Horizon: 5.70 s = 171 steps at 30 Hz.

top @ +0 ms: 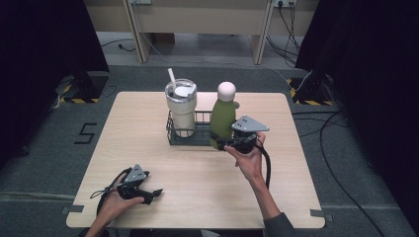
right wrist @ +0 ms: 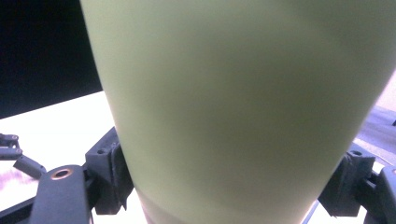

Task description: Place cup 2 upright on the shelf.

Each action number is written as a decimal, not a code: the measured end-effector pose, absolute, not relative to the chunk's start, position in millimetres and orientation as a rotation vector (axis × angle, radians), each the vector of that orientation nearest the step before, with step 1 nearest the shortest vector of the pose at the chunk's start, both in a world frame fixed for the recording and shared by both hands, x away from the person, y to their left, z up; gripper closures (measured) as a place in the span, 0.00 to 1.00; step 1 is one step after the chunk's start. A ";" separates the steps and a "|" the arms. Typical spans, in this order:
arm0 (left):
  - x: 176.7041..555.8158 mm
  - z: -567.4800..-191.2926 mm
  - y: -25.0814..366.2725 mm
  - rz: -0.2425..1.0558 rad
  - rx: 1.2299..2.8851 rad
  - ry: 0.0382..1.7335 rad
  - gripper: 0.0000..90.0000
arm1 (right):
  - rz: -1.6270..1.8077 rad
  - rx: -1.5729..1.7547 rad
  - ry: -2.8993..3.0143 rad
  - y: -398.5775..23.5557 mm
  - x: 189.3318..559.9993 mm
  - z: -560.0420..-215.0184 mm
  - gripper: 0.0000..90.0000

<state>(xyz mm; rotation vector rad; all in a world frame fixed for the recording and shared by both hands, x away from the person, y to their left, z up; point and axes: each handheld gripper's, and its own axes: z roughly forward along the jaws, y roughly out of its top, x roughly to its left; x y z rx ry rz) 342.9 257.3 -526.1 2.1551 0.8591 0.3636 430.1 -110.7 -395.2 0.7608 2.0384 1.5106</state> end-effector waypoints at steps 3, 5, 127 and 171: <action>342.9 -526.1 257.3 0.364 2.155 0.859 0.13 | 1.510 0.760 2.035 -107.3 435.8 -392.0 0.23; 342.9 -526.1 257.2 0.365 2.156 0.859 0.13 | 1.511 0.763 2.033 -105.7 438.3 -390.5 0.23; 342.3 -526.5 257.4 0.368 2.148 0.857 0.13 | 1.395 0.929 2.027 -77.8 531.5 -443.0 0.23; 342.4 -526.3 257.6 0.367 2.152 0.857 0.13 | 1.475 0.947 2.015 -102.0 500.0 -422.2 0.18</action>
